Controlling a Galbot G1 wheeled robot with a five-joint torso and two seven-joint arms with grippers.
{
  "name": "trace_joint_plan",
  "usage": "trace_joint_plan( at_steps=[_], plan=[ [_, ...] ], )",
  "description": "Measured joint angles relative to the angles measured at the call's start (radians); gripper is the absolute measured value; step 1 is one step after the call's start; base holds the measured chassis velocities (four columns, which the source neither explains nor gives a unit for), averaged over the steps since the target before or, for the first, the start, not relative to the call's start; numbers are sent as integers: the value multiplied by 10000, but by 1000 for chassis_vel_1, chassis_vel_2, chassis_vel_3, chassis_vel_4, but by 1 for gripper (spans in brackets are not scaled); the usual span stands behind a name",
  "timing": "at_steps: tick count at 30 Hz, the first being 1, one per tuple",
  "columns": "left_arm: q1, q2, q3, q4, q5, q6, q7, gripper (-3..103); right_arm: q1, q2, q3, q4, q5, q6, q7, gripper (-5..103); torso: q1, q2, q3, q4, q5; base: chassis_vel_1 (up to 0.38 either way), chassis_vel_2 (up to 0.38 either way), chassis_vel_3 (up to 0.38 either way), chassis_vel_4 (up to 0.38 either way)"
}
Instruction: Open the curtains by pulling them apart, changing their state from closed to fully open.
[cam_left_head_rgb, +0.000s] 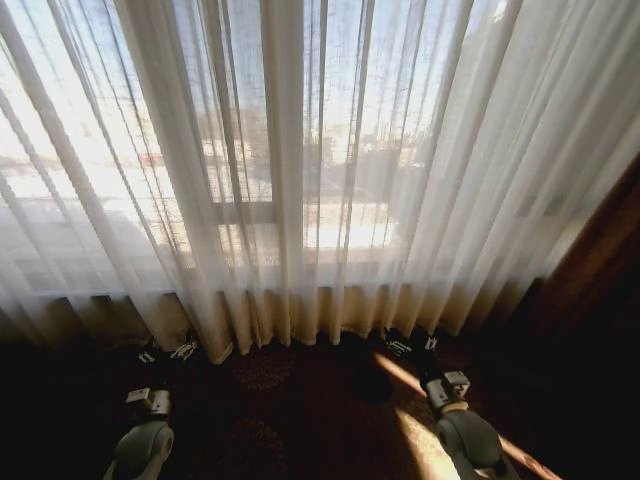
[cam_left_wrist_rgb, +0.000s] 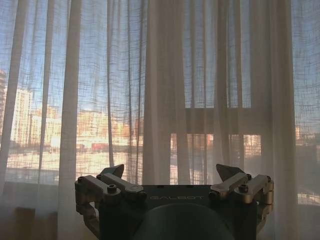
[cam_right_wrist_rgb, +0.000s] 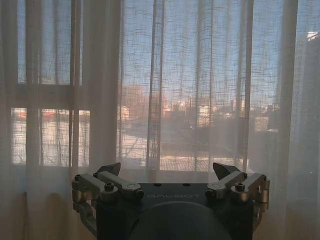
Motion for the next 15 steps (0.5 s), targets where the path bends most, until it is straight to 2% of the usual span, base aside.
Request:
trace_joint_plan(
  at_steps=[15],
  plan=[
    [0,0,0,-1,0,0,0,100,69,35,23,-183,-192,170,-202,100,-1,0,0,-1,0,0,0,0,0]
  ],
)
